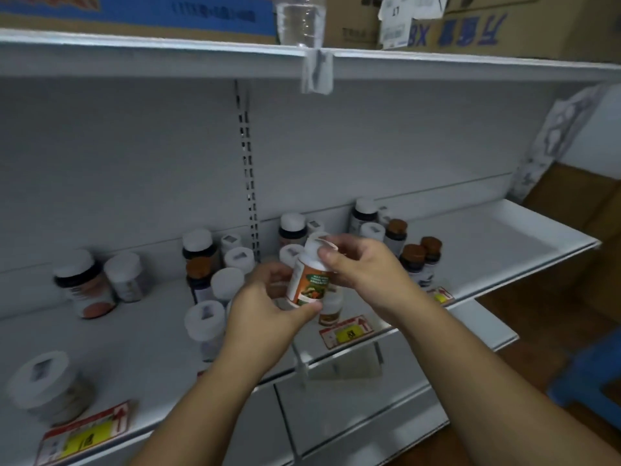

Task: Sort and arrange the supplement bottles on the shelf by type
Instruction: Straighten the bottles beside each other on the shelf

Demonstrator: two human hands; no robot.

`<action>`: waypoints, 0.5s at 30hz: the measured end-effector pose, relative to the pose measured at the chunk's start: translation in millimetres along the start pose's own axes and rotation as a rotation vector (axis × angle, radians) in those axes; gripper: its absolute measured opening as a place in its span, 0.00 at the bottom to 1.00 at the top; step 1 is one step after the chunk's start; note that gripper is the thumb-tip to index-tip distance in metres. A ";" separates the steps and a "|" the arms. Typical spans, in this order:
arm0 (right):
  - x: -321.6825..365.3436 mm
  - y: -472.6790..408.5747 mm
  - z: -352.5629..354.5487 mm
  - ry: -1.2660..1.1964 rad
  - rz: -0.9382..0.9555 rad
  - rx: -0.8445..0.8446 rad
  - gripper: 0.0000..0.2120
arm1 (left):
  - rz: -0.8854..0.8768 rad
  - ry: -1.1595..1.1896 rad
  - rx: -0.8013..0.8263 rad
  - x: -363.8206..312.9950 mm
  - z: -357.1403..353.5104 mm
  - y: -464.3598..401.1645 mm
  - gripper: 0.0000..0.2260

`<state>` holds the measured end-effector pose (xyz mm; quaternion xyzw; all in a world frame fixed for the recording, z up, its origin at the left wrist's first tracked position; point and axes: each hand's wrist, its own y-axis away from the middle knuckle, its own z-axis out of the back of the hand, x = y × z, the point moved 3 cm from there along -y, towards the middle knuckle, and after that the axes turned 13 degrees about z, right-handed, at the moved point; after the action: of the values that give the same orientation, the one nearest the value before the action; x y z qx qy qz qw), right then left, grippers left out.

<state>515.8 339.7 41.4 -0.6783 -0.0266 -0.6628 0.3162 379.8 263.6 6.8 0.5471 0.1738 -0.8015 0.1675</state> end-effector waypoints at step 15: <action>-66.4 -24.6 114.0 0.190 0.004 0.084 0.13 | 0.124 -0.413 -0.188 -25.5 -61.9 -19.5 0.12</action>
<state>597.2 437.7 -0.8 -0.5987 -0.0229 -0.7216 0.3469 430.4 311.4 11.4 0.3630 0.1758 -0.8650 0.2986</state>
